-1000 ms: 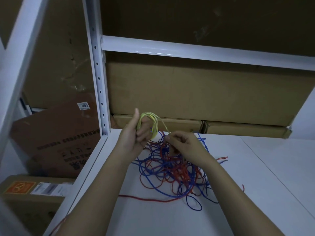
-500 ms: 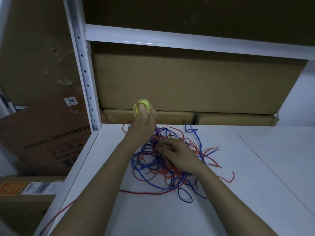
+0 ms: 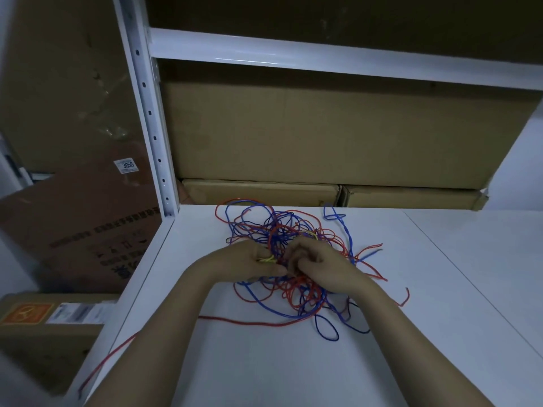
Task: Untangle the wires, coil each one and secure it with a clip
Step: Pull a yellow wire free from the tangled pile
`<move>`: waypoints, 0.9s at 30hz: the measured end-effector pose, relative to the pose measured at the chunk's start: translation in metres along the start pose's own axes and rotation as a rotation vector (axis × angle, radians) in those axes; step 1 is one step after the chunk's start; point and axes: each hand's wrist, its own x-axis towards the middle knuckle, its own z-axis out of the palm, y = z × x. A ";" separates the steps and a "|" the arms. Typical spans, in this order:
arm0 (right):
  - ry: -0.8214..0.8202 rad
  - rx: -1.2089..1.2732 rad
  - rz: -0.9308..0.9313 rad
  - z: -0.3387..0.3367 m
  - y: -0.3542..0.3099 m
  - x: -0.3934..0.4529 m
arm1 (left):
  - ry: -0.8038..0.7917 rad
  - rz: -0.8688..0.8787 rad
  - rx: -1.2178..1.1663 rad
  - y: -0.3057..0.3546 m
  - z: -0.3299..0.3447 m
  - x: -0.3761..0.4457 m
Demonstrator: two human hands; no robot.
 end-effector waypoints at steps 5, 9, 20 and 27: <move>0.042 -0.061 -0.071 0.001 0.008 -0.009 | 0.085 0.042 -0.247 0.009 -0.002 -0.009; 0.100 -0.099 -0.146 0.000 0.014 -0.016 | 0.247 0.144 -0.413 0.023 -0.010 -0.012; 0.242 -0.273 -0.023 -0.010 0.033 -0.013 | 0.458 0.314 -0.677 0.061 -0.024 0.000; 0.209 -0.015 -0.149 -0.020 -0.020 -0.019 | 0.517 0.327 -0.647 0.064 -0.026 0.002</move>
